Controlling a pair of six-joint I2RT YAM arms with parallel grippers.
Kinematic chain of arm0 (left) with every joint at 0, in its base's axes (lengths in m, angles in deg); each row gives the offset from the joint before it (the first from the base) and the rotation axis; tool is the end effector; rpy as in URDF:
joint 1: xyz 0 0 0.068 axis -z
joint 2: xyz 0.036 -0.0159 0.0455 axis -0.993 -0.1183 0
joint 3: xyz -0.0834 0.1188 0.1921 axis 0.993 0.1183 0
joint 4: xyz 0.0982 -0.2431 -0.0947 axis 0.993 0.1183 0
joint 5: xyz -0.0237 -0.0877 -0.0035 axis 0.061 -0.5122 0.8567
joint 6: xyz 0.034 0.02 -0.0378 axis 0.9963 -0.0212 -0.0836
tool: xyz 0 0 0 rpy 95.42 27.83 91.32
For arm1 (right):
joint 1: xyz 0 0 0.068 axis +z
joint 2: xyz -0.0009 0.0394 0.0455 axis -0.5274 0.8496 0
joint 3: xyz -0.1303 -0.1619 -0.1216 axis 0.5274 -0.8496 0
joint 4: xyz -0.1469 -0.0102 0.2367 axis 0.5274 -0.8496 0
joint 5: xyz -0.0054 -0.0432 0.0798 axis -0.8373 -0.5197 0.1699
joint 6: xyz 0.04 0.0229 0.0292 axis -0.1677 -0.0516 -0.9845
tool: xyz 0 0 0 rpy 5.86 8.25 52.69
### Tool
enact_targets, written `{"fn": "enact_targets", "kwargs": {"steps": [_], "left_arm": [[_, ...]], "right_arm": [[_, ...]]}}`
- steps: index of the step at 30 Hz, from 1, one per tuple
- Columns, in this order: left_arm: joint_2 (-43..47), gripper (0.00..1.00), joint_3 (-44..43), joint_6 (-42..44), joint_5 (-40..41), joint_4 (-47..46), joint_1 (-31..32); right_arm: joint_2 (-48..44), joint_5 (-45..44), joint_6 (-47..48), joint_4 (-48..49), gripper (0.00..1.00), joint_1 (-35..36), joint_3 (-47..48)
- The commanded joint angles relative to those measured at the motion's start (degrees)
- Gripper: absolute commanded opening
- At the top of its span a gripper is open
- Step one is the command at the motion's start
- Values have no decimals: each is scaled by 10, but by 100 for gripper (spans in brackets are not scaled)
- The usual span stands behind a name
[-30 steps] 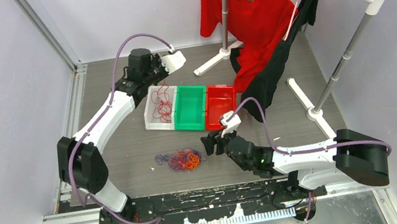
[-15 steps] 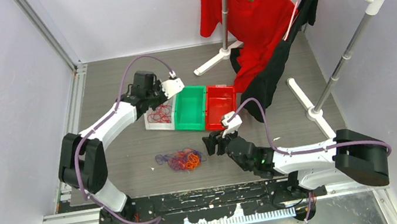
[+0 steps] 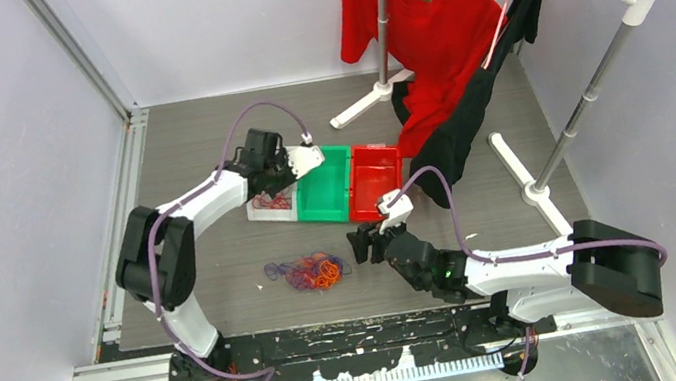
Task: Untangle the cables
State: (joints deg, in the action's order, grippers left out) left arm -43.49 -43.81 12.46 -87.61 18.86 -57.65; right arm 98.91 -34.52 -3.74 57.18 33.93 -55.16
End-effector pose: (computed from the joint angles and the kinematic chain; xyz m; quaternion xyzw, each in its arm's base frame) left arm 0.3450 -0.1699 0.1635 0.5502 0.7584 -0.0014 0.3494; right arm 0.1226 0.2187 0.1406 -0.0910 0.7786 0.2208 0.5804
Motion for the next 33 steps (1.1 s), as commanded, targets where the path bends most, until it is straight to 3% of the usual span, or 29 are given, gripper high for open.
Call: {"fn": "enact_targets", "kwargs": {"steps": [1,3,6,9,13,18,22,26,30,33], "left_arm": [[-24,2,-39,10,47,-40,0],[-24,12,-72,3,41,6,-1],[-22,42,-146,-12,9,132,-2],[-1,63,-172,-16,-19,203,-5],[45,73,-169,-16,-48,238,-6],[66,92,-193,-26,-63,303,-7],[82,94,-229,-57,-90,343,-8],[103,94,-274,-78,-196,442,-4],[133,92,-208,-66,-261,513,50],[146,88,-127,-72,-262,497,95]], "right_arm": [[-22,-18,-4,7,66,-3,19],[-28,-17,-4,1,66,-3,21],[-39,-14,-4,-10,67,-4,22],[-50,-10,-3,-19,67,-5,24],[-69,-4,-1,-36,67,-7,25],[-86,3,3,-60,68,-9,33],[-96,10,2,-76,68,-10,37],[-105,23,-3,-85,69,-10,36],[-112,40,-11,-90,70,-10,30],[-118,49,-25,-98,70,-11,24]]}}
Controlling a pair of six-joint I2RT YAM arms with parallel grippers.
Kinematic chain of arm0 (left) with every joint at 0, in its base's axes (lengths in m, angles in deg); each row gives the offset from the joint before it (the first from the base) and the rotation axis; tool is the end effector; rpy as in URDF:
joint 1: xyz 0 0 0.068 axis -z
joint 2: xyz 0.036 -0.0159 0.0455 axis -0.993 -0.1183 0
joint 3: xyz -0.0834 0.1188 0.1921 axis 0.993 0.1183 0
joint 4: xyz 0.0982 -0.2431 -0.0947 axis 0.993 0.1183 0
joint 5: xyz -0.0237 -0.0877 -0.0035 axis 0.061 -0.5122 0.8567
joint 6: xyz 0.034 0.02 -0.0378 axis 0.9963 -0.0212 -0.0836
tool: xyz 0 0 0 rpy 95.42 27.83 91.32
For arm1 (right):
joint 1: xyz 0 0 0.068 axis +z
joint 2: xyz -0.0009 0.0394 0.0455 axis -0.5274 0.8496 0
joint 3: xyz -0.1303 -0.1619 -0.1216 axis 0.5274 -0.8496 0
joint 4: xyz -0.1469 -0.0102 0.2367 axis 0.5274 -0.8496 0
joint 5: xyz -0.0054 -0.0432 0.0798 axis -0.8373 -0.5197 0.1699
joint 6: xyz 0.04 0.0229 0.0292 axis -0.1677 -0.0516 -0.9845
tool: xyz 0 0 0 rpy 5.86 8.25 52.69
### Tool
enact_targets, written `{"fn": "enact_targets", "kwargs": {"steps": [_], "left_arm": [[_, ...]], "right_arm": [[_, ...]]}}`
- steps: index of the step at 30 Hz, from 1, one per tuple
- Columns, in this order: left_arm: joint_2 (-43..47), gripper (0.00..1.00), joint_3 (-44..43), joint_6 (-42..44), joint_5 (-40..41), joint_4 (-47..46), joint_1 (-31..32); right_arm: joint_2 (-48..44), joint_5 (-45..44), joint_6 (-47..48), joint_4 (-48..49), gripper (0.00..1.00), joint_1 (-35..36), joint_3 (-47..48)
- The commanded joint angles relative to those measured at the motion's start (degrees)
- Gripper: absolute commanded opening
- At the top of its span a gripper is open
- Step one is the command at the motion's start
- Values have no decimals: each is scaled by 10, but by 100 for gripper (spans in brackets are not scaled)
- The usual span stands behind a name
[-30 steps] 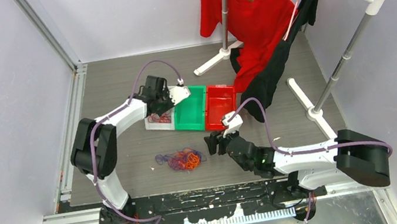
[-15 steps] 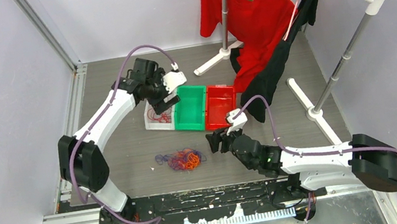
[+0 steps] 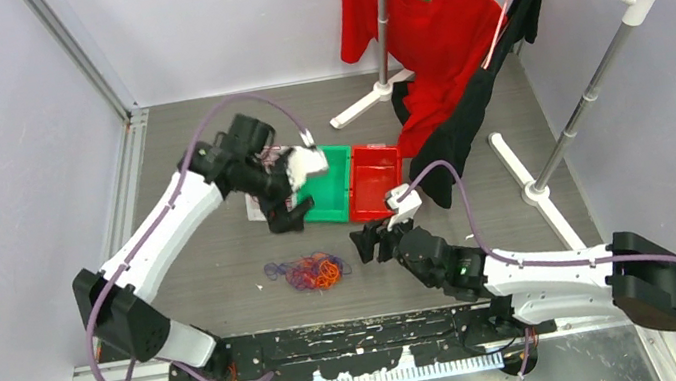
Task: Untangle the cables
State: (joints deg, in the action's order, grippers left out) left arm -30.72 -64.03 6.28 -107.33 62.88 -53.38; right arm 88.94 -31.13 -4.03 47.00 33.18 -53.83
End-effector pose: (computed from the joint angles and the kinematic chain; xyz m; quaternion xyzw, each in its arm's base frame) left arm 0.2729 -0.1754 0.3107 0.5712 0.7504 -0.2057 0.2614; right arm 0.1207 0.2111 0.1697 -0.0982 0.7758 0.2448 0.5732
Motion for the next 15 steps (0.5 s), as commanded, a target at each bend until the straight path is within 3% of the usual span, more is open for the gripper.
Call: {"fn": "enact_targets", "kwargs": {"steps": [1,8,15], "left_arm": [[17,83,94,-19,-68,42,63],[-27,64,116,-138,-93,-33,96],[-21,53,165,-154,-79,-100,122]], "right_arm": [[-23,16,-26,-3,69,-3,9],[-59,-12,-41,-37,67,-3,-10],[-85,-21,-47,-57,65,-4,-18]]}}
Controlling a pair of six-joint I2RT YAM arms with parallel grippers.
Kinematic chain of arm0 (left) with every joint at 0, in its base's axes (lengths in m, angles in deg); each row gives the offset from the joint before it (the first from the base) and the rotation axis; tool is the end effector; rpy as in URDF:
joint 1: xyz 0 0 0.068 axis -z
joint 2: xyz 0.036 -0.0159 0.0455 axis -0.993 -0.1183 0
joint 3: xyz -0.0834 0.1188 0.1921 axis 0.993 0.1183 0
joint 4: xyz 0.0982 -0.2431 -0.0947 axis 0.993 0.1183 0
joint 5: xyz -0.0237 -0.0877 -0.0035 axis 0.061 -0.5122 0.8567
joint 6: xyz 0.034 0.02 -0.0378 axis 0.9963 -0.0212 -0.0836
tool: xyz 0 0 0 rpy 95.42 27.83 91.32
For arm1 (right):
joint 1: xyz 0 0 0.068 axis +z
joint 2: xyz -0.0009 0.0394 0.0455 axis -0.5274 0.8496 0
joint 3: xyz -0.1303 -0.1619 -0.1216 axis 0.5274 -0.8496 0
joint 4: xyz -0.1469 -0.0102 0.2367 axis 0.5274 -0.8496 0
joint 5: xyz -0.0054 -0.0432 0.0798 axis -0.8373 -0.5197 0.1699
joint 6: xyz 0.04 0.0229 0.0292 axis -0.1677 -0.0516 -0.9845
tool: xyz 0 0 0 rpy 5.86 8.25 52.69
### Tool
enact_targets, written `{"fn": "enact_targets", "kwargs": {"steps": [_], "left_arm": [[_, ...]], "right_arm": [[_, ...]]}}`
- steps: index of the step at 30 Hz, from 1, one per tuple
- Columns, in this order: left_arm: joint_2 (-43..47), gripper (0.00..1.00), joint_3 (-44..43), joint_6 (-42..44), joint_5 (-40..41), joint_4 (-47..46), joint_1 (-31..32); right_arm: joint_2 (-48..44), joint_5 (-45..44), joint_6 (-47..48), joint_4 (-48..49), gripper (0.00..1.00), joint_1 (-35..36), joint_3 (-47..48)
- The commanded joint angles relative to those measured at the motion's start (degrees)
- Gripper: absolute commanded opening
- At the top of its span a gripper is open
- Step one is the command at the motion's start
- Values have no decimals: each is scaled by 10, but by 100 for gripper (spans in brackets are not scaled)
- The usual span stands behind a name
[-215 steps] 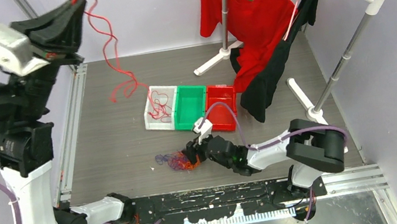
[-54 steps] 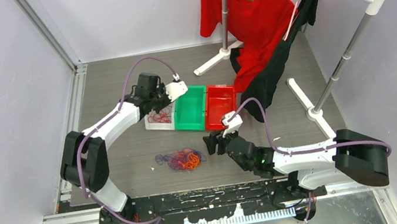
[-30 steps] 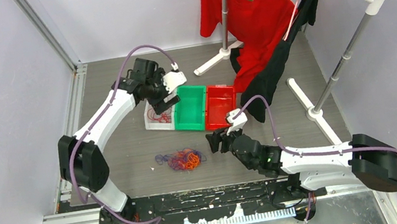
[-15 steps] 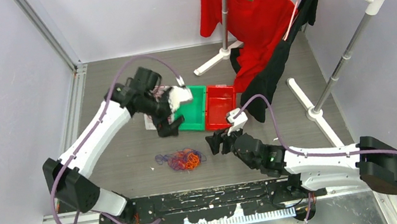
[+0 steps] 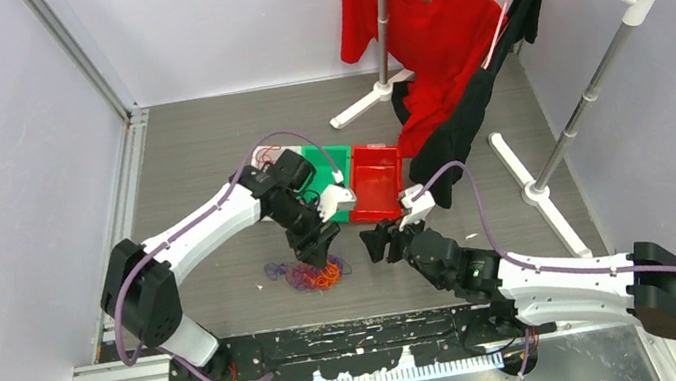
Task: Untangle the cables
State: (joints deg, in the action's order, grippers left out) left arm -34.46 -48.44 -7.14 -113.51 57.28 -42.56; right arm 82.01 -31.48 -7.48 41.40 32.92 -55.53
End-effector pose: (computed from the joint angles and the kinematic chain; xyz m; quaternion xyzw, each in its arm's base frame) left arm 0.2298 -0.2235 0.2125 0.5420 0.7815 -0.2958 0.0892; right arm 0.1160 0.1980 0.1755 -0.0724 0.7800 0.2564 0.5662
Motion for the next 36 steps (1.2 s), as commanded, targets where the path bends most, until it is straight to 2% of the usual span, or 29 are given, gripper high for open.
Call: {"fn": "enact_targets", "kwargs": {"steps": [1,9,13,18,26,31,36], "left_arm": [[15,53,6,-11,-10,-28,12],[68,53,25,120,-11,66,-79],[94,54,91,168,11,55,-86],[105,53,148,156,40,-12,-87],[92,51,183,74,85,-138,-88],[87,39,190,41,74,-157,-88],[116,8,204,62,83,-127,-94]], "right_arm": [[-18,-15,-13,-2,65,-2,-2],[12,41,-5,26,69,-2,2],[71,98,10,54,73,-2,20],[150,178,6,80,74,-1,53],[218,194,-8,130,74,-1,71],[259,196,-18,150,72,-1,75],[226,174,-25,137,70,-1,54]]}}
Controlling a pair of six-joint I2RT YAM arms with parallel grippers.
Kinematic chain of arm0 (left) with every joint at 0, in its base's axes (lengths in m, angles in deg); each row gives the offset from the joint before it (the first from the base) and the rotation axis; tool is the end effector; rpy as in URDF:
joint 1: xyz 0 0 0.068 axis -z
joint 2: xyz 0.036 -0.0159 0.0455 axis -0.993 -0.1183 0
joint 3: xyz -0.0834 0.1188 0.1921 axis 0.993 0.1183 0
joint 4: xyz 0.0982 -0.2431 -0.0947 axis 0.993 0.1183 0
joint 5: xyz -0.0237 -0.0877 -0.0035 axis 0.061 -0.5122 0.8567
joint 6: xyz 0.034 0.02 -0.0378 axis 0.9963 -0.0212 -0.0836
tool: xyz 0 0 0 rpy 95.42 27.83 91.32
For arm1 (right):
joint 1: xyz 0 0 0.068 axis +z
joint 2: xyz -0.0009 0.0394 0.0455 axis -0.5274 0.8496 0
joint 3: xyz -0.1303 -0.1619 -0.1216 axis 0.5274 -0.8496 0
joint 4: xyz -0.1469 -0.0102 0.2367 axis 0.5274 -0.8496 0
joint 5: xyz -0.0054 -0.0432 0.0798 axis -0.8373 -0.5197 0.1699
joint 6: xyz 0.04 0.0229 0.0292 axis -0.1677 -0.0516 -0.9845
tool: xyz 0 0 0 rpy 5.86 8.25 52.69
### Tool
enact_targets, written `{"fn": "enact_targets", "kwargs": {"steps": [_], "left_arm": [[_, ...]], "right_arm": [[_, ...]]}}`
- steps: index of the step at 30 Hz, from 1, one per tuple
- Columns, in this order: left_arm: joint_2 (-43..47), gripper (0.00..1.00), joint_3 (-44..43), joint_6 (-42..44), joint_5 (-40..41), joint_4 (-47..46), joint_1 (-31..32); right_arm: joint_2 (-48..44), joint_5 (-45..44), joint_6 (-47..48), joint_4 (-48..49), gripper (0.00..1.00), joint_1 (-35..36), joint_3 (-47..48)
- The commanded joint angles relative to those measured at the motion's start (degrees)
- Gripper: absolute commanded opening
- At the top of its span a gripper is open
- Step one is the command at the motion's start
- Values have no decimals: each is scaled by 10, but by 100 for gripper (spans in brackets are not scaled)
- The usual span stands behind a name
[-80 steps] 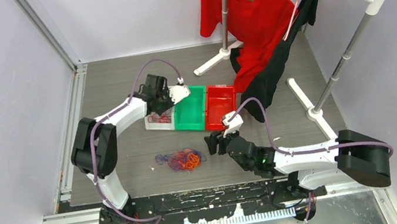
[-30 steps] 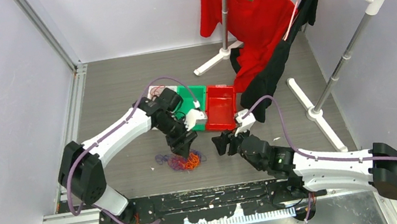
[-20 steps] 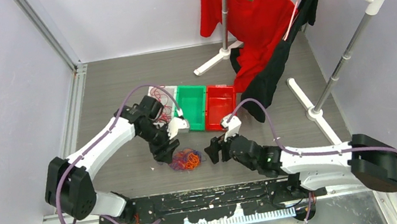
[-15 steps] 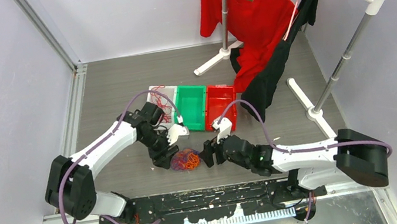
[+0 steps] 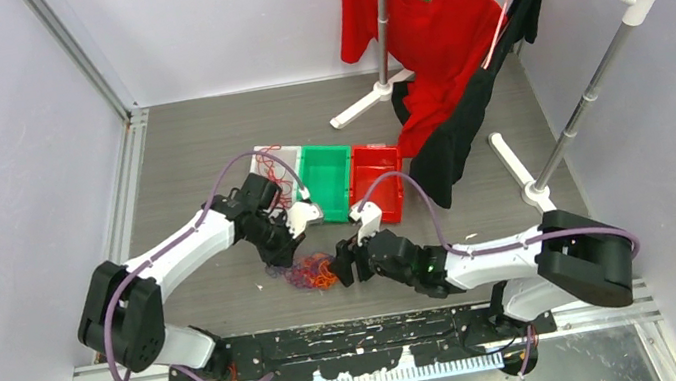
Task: Untangle the cables
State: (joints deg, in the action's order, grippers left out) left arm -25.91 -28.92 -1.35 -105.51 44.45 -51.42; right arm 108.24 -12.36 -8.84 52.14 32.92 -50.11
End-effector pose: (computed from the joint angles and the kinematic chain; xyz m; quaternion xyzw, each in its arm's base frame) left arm 0.2289 -0.1600 0.1586 0.5237 0.8115 -0.2148 0.1453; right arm 0.1248 0.2426 0.1180 -0.1891 0.8222 0.3102 0.4382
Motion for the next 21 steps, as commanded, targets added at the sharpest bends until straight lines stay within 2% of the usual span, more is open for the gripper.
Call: {"fn": "enact_targets", "kwargs": {"steps": [1,5,9,16,21], "left_arm": [[35,3,8,9,3,10,-7],[47,0,6,16,0,27,-9],[48,0,-2,14,2,31,-10],[47,0,-18,9,-4,42,-10],[54,0,-18,15,-2,49,-10]], "right_arm": [[-51,-19,-10,20,70,-3,-6],[-110,-2,-3,-7,68,-12,-29],[-117,28,12,-42,62,-13,-30],[-32,80,29,-45,60,-13,-7],[9,50,33,-18,53,-13,4]]}}
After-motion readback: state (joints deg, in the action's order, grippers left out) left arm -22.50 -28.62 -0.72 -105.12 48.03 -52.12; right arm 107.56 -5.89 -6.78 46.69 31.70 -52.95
